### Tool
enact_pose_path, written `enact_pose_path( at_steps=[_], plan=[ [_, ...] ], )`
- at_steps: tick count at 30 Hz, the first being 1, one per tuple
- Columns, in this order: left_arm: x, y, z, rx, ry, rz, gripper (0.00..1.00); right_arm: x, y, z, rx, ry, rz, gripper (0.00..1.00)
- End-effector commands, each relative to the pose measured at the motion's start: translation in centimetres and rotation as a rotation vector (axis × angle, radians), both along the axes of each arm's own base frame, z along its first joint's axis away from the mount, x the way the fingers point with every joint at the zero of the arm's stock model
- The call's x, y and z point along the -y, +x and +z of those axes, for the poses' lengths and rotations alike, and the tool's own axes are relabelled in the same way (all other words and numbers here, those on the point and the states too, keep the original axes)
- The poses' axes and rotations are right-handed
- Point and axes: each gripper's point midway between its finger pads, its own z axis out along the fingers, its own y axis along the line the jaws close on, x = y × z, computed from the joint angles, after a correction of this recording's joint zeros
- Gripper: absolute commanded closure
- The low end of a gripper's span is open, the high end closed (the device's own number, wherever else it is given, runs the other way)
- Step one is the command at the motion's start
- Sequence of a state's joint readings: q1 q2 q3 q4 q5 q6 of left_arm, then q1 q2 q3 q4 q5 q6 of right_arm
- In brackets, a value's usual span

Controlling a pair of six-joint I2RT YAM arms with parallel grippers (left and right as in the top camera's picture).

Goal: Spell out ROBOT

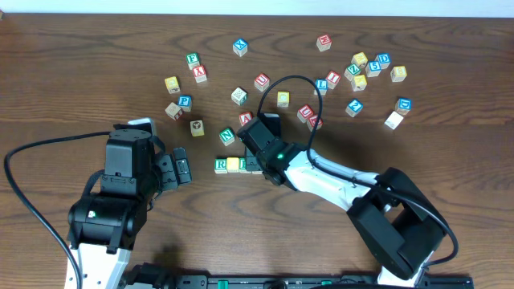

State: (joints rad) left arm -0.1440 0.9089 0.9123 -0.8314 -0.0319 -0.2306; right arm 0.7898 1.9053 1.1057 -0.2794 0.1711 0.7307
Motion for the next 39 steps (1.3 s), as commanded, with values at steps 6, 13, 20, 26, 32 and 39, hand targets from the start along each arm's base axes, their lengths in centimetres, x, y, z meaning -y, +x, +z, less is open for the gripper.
enact_pose_path(
  at_steps=[6,13,20,26,32,39],
  plan=[
    [-0.2,0.3,0.8,0.02,0.009,-0.001,0.0,0.0,0.2,-0.3,0.01,-0.004,-0.016,0.99],
    [-0.2,0.3,0.8,0.02,0.009,-0.001,0.0,-0.6,0.8,0.2,0.04,0.024,-0.013,0.99],
    [-0.2,0.3,0.8,0.02,0.009,-0.001,0.0,1.1,2.5,0.4,0.069,0.007,-0.049,0.99],
    [-0.2,0.3,0.8,0.02,0.009,-0.001,0.0,5.4,4.4,-0.1,0.045,-0.049,-0.12,0.99],
    [-0.2,0.3,0.8,0.02,0.009,-0.001,0.0,10.5,3.6,-1.7,-0.092,-0.117,-0.204,0.99],
    [-0.2,0.3,0.8,0.02,0.009,-0.001,0.0,9.3,0.5,-2.6,-0.245,-0.065,-0.142,0.99]
  ],
)
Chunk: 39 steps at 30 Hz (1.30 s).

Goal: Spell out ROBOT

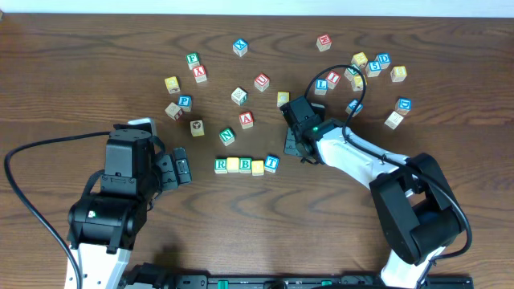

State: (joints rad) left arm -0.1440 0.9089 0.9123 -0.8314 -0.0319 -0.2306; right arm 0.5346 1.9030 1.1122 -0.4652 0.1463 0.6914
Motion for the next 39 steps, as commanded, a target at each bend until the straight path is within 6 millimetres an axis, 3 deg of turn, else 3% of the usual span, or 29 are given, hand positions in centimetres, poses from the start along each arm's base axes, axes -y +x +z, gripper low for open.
enact_pose_path(
  at_steps=[1,11,21,30,39],
  plan=[
    [-0.2,0.3,0.8,0.02,0.009,-0.001,0.0,-1.8,-2.4,-1.1,-0.101,0.064,0.067,0.99],
    [-0.2,0.3,0.8,0.02,0.009,-0.001,0.0,-3.8,-3.5,-1.1,-0.116,0.093,0.118,0.99],
    [-0.2,0.3,0.8,0.02,0.009,-0.001,0.0,-3.6,-3.8,-1.1,-0.123,0.08,0.119,0.99],
    [-0.2,0.3,0.8,0.02,0.009,-0.001,0.0,-2.6,-3.9,1.2,-0.042,-0.021,0.087,0.99],
    [-0.2,0.3,0.8,0.02,0.009,-0.001,0.0,-4.4,-4.4,1.5,0.0,-0.034,0.123,0.99]
  ],
)
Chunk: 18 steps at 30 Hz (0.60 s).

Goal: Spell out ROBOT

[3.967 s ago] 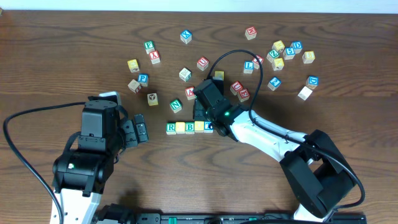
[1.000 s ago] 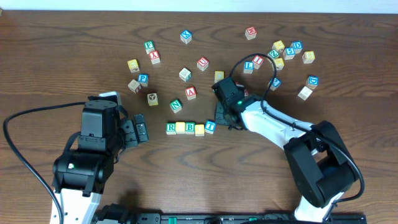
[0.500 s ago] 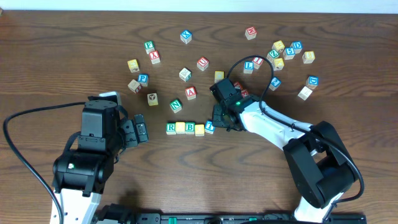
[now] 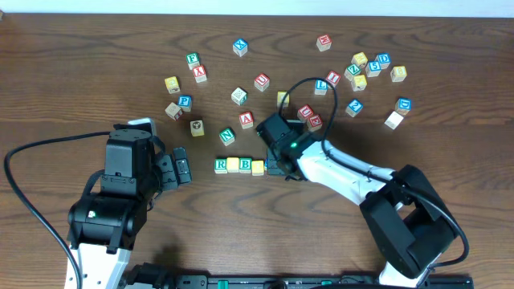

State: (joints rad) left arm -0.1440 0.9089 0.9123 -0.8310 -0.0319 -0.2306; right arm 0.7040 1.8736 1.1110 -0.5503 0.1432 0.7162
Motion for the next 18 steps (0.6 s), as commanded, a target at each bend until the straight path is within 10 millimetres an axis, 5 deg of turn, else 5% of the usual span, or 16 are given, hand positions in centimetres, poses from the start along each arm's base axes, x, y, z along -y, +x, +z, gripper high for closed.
enact_pose_path(
  at_steps=[1,18],
  plan=[
    [-0.19,0.26,0.84,0.02,0.009,-0.001,0.0,0.22,0.46,1.04,0.051,-0.008,-0.023,0.99],
    [-0.19,0.26,0.84,0.02,0.009,-0.001,0.0,0.01,1.13,1.3,0.085,-0.009,-0.009,0.99]
  ],
)
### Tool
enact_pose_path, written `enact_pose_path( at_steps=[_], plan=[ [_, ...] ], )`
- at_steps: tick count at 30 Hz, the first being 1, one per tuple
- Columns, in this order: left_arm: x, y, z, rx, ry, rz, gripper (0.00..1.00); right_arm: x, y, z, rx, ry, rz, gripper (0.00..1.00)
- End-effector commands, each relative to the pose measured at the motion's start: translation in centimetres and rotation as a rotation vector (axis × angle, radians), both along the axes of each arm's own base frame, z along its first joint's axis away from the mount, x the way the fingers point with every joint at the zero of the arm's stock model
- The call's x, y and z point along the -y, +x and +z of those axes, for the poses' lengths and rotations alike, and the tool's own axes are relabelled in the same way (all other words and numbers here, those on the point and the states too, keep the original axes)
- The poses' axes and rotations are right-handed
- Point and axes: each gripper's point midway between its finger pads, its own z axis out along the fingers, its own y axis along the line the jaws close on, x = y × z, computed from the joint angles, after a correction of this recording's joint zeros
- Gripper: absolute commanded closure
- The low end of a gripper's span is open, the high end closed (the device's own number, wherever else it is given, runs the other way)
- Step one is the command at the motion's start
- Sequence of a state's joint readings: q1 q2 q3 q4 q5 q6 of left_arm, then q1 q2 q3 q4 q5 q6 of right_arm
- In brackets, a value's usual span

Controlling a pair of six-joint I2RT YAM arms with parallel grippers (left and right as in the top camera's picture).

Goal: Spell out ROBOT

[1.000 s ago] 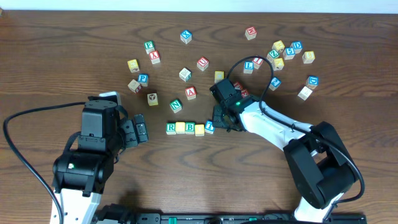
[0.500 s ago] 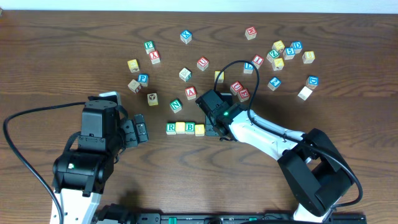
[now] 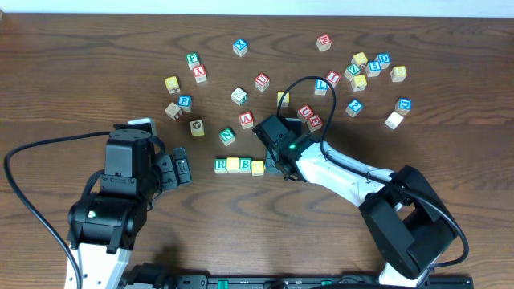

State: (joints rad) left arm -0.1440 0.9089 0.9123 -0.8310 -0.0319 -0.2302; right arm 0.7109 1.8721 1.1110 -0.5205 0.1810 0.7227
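A row of letter blocks lies at mid-table: a green R [image 3: 221,165], a yellow block [image 3: 233,164], a green B [image 3: 245,164] and another yellow block [image 3: 258,167]. My right gripper [image 3: 273,160] hangs right over the row's right end, covering whatever sits there. Its fingers are hidden under the wrist. The left gripper [image 3: 181,165] rests open and empty, left of the R.
Loose letter blocks are scattered across the far half of the table: a green N [image 3: 227,136] and a red A [image 3: 246,120] just behind the row, red blocks [image 3: 310,117] beside the right arm, and a cluster [image 3: 365,66] at the far right.
My right gripper has shifted slightly left, staying over the right end of the row. The blocks in view and the left arm have not moved.
First my right gripper was over the right end of the row beside the R. Then it stood back to the right, and a blue T lay at the row's end after R, yellow, B, yellow. Later it was back over the T, and it covers that spot now.
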Motion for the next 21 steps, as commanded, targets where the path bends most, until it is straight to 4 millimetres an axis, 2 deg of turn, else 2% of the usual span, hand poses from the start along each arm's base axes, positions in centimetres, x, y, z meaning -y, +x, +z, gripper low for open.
enact_pose_path(
  at_steps=[1,21],
  plan=[
    [-0.2,0.3,0.8,0.02,0.008,-0.001,0.0,0.2,0.4,1.0,0.039,-0.002,0.0,0.99],
    [-0.2,0.3,0.8,0.02,0.008,-0.001,0.0,-1.1,0.8,1.2,0.055,0.044,0.037,0.99]
  ],
)
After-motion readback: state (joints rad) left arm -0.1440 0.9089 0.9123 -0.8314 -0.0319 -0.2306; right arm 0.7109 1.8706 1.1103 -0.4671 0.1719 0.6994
